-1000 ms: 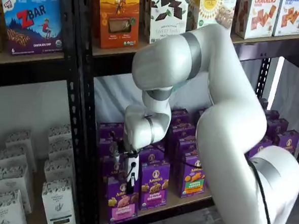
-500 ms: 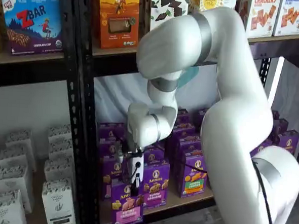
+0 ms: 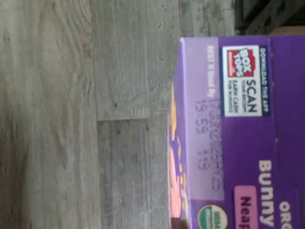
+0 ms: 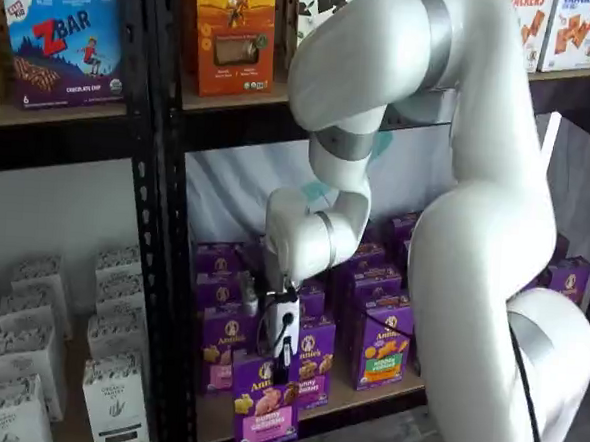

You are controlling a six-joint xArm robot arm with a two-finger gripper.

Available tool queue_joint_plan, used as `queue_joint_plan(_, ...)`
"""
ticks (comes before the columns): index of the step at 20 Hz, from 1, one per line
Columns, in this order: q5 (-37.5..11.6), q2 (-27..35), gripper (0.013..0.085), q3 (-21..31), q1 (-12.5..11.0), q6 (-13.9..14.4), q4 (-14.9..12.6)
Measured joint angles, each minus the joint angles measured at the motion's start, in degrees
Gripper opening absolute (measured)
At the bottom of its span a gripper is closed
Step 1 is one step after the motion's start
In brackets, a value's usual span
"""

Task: Pick up the purple box with a pink patch in the middle, on the bottom shelf, the first box from the left

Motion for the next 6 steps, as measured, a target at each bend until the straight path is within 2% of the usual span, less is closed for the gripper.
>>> queue_joint_plan(6,1.2,-3.8,0.0330,3.3,-0.5,-1.6,1.1)
